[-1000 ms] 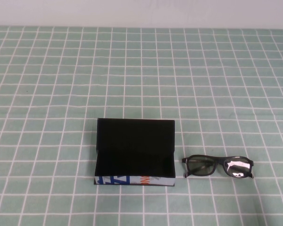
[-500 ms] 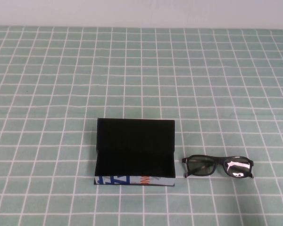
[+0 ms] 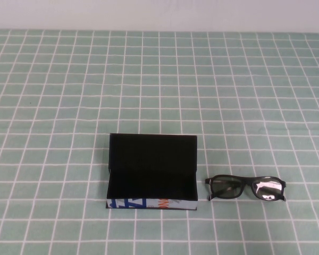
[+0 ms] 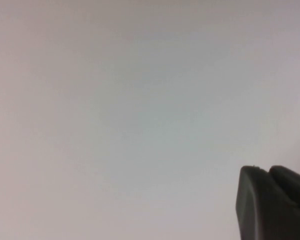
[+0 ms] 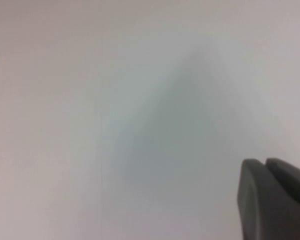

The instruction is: Return glasses to glasses case

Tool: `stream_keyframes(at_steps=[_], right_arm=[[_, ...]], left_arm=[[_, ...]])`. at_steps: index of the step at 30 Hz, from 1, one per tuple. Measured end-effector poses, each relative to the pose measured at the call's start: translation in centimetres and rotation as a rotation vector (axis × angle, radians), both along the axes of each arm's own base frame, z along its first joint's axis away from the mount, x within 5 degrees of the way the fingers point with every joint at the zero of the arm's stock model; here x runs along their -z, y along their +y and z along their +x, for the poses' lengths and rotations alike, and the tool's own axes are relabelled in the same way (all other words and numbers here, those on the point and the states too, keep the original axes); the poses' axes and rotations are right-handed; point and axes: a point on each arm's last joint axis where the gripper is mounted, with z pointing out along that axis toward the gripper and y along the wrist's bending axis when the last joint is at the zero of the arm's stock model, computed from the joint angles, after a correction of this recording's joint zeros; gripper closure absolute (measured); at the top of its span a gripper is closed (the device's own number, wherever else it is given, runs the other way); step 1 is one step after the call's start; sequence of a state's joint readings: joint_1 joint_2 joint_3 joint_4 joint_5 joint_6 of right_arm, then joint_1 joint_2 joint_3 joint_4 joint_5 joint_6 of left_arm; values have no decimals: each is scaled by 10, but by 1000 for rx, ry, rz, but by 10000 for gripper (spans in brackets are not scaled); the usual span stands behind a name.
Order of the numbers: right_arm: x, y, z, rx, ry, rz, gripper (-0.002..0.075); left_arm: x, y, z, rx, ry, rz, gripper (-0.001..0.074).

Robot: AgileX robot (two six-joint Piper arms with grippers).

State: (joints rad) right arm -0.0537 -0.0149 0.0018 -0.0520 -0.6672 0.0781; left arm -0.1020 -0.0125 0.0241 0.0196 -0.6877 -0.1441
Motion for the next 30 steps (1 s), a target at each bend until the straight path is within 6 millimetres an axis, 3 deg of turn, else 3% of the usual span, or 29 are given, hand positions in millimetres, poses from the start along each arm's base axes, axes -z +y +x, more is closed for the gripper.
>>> stream_keyframes(at_steps=[5, 12, 17, 20, 24, 26, 30], right_arm=[[-43, -4, -18, -19, -130, 91, 738], [-121, -7, -61, -107, -284, 218, 738], [-175, -2, -63, -151, -168, 201, 738], [-196, 3, -43, -184, 56, 190, 738], [-197, 10, 12, -226, 505, 187, 738], [-188, 12, 39, -245, 699, 198, 738], [-166, 14, 82, -257, 960, 200, 738]], left_arm=[[-27, 1, -9, 26, -62, -32, 737], [-90, 3, -27, 28, -164, -41, 737], [-133, 1, -18, 21, -117, -14, 737], [-155, -2, -9, 6, -33, 31, 737], [-167, -2, 14, 21, 201, 5, 737], [-164, -2, 29, 26, 364, -28, 737], [-138, -1, 57, -3, 719, -57, 737]])
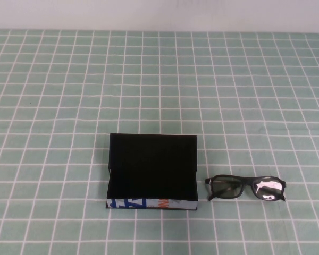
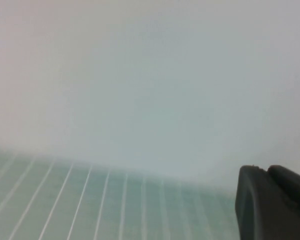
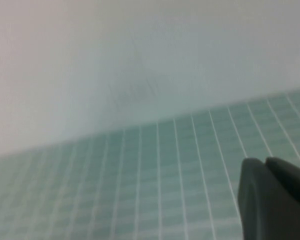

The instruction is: Return glasses to glasses case

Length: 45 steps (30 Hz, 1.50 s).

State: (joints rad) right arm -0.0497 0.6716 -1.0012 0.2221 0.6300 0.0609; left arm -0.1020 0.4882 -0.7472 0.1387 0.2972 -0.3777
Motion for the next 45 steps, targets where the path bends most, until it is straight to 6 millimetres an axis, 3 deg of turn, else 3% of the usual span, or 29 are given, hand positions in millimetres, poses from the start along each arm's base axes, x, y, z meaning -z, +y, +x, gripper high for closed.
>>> stream_keyframes(at_steps=[4, 11, 17, 23, 26, 37, 45], right_arm=[[14, 2, 22, -49, 124, -58, 738], [44, 12, 53, -178, 389, -87, 738], [77, 29, 107, -406, 781, -177, 739], [86, 61, 158, -695, 826, -396, 739], [100, 78, 178, -825, 812, -499, 739], [167, 120, 205, -1221, 809, -778, 718], [193, 125, 213, -1264, 873, -814, 477]], left_arm=[[23, 2, 10, -29, 250, 28, 737], [35, 2, 12, -37, 386, 24, 737], [44, -3, 13, 10, 496, -14, 737], [55, -12, 16, 116, 619, 55, 737], [62, -18, 18, 197, 692, 106, 737], [81, -39, 30, 501, 888, 191, 737], [86, -42, 35, 539, 921, 203, 737]])
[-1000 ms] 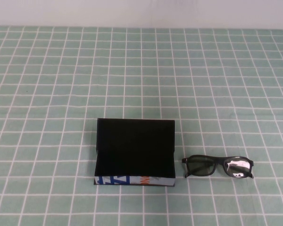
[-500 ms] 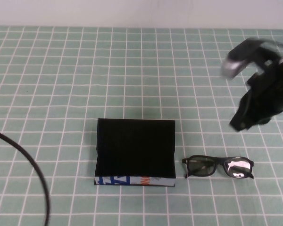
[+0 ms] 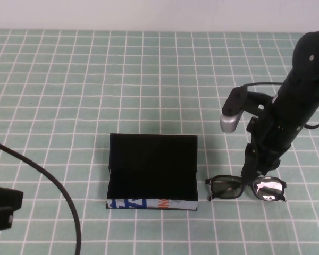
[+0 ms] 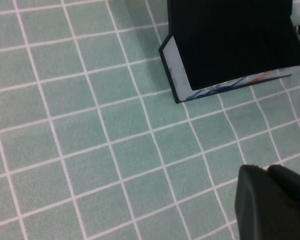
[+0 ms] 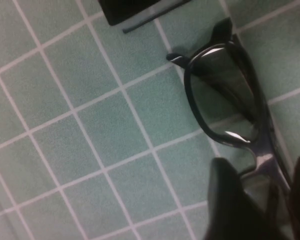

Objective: Return glasses to glasses case
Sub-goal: Pick up the glasses from the table

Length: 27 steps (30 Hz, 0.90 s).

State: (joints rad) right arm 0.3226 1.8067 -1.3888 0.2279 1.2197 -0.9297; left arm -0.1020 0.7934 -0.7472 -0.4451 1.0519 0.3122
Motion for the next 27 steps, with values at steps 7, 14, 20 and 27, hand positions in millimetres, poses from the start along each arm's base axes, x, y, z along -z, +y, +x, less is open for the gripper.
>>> stream_keyframes(at_steps=[7, 14, 20, 27], right_arm=[[18, 3, 7, -1, 43, -17, 438], [33, 4, 14, -12, 38, -23, 438], [42, 5, 18, -14, 36, -27, 439], [54, 6, 21, -16, 68, -38, 475]], left_arm=[[0, 0, 0, 1, 0, -3, 737], [0, 0, 0, 1, 0, -3, 737], [2, -2, 2, 12, 13, -2, 737], [4, -3, 5, 18, 29, -2, 737]])
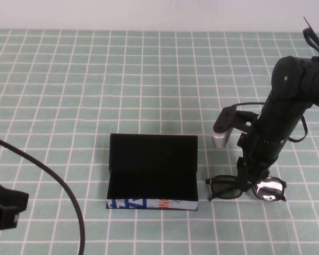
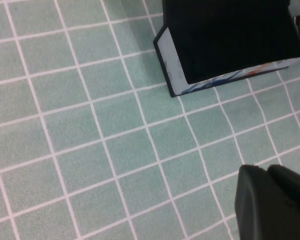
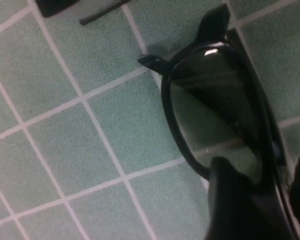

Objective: Return glasses to glasses case
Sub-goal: Pick up the glasses from the table

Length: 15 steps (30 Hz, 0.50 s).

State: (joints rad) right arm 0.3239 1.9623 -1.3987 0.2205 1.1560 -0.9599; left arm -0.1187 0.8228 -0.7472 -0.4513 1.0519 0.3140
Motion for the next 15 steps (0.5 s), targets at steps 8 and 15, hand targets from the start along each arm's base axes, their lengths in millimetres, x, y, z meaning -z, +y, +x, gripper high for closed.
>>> stream_keyframes(at_steps=[8, 15], right_arm=[[2, 0, 0, -3, 15, -3, 636], [-12, 3, 7, -13, -10, 9, 713]], left_arm=[[0, 0, 0, 0, 0, 0, 737], [0, 0, 0, -1, -2, 0, 737]])
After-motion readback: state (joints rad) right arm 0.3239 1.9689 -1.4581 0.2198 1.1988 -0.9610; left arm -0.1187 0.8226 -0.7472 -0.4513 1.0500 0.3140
